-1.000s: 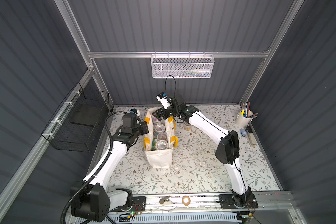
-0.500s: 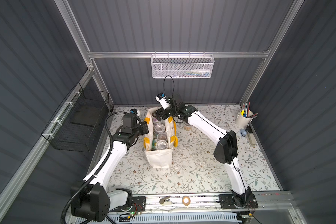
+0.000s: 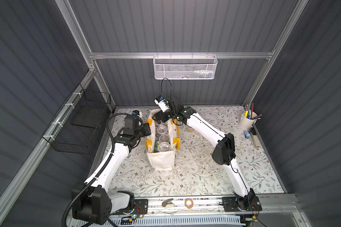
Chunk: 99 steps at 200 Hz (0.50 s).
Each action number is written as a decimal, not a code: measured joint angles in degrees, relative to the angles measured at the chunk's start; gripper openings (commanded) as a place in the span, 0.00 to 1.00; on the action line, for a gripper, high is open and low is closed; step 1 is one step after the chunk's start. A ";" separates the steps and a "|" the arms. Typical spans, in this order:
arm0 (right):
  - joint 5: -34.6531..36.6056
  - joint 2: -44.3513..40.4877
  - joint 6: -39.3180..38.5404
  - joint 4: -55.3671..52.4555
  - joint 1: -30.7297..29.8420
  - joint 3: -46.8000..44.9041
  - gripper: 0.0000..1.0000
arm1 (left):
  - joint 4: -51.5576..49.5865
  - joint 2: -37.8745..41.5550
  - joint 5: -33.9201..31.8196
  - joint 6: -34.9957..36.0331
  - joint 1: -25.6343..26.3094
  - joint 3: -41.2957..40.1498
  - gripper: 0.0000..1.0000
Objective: Take out the seed jars from the canvas bag
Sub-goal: Pick up the seed jar from the canvas bag.
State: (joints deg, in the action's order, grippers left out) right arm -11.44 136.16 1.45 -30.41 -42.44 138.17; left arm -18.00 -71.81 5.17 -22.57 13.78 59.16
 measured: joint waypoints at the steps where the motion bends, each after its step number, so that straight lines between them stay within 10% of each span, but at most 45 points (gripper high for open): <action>1: 0.04 0.02 -0.02 -0.02 0.00 0.02 0.91 | 0.00 0.00 0.00 0.00 0.02 0.00 0.00; 99: 1.84 2.23 -0.61 -1.86 -0.15 1.46 0.75 | 0.00 0.00 0.11 -0.20 0.00 0.00 0.00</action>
State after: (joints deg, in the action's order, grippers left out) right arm -9.61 138.39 0.84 -32.27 -42.59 139.63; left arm -18.00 -71.81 5.28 -22.76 13.78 59.16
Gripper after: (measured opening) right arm 0.754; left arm 0.048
